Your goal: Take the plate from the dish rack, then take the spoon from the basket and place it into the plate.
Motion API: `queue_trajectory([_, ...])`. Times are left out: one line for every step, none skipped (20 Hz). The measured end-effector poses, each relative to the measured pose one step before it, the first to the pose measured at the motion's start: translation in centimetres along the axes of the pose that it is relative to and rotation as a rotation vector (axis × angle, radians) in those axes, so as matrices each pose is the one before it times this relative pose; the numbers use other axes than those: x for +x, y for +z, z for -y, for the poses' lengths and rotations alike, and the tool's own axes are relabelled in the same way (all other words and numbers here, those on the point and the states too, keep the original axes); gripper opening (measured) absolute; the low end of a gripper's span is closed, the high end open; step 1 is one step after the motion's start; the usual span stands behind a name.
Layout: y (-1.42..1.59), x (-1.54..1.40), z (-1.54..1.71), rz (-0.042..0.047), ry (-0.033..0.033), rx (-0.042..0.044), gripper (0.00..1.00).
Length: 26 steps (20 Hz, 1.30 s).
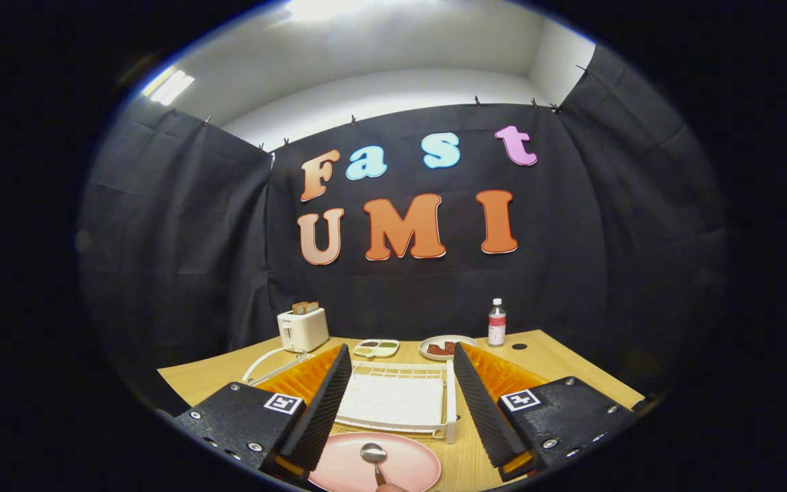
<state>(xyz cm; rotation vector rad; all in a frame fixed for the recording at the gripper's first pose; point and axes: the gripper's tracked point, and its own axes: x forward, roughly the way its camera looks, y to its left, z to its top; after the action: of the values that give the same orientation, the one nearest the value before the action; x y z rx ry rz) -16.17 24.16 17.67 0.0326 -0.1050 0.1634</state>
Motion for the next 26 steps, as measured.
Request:
queue_trajectory([0.5,-0.158,-0.073,0.00952,-0.00475,-0.00398,0.91])
queue_trajectory([0.598,-0.231,-0.115,0.00995,-0.00337,-0.00336,0.92])
queue_trajectory([0.387,-0.098,-0.258,0.00811,0.00138,-0.00099,0.92])
queue_trajectory([0.335,-0.127,-0.284,0.00852,0.00261,0.00178,0.92])
queue_trajectory([0.287,-0.073,-0.284,0.00654,0.00448,0.002,0.92])
queue_trajectory([0.105,-0.098,-0.351,0.00549,0.00346,0.00321,0.92])
queue_trajectory([0.142,-0.09,-0.333,0.00846,0.00521,0.00214,0.93])
queue_trajectory([-0.022,-0.155,-0.316,0.00504,0.00726,-0.00187,0.93])
queue_trajectory([-0.114,-0.096,-0.165,0.00493,0.00081,-0.00646,0.92])
queue_trajectory([0.065,-0.108,0.008,0.00661,-0.0068,-0.00952,0.93])
queue_trajectory([0.09,-0.013,0.102,0.00819,-0.01004,-0.00964,0.92])
queue_trajectory([0.016,-0.075,0.083,0.00376,-0.00928,-0.009,0.92])
queue_trajectory([-0.007,-0.085,0.186,0.00139,-0.00997,-0.00782,0.92])
queue_trajectory([-0.02,-0.099,0.258,0.00017,-0.00892,-0.0065,0.93])
queue_trajectory([-0.034,-0.106,0.313,-0.00088,-0.00966,-0.00731,0.93])
queue_trajectory([-0.259,-0.05,0.144,-0.00357,-0.0078,-0.00615,0.93])
queue_trajectory([-0.369,-0.207,0.211,-0.00539,-0.00827,-0.00387,0.93])
queue_trajectory([-0.134,-0.121,0.087,0.00143,-0.00517,0.00227,0.93])
queue_trajectory([-0.147,-0.017,-0.048,-0.00368,0.00154,0.00676,0.92])
queue_trajectory([-0.187,-0.095,-0.141,-0.00646,0.00657,0.00693,0.92])
queue_trajectory([-0.073,0.068,0.018,-0.00346,-0.00261,0.00525,0.92])
queue_trajectory([0.132,0.026,0.251,0.00073,-0.00522,0.00216,0.92])
queue_trajectory([0.173,0.101,0.0,0.00626,-0.00578,0.00129,0.92])
queue_trajectory([0.205,0.151,-0.183,0.00722,-0.00076,-0.00075,0.93])
queue_trajectory([0.104,0.036,-0.099,0.00473,0.00234,-0.00081,0.93])
queue_trajectory([-0.083,0.005,-0.173,0.00166,0.00265,-0.00189,0.92])
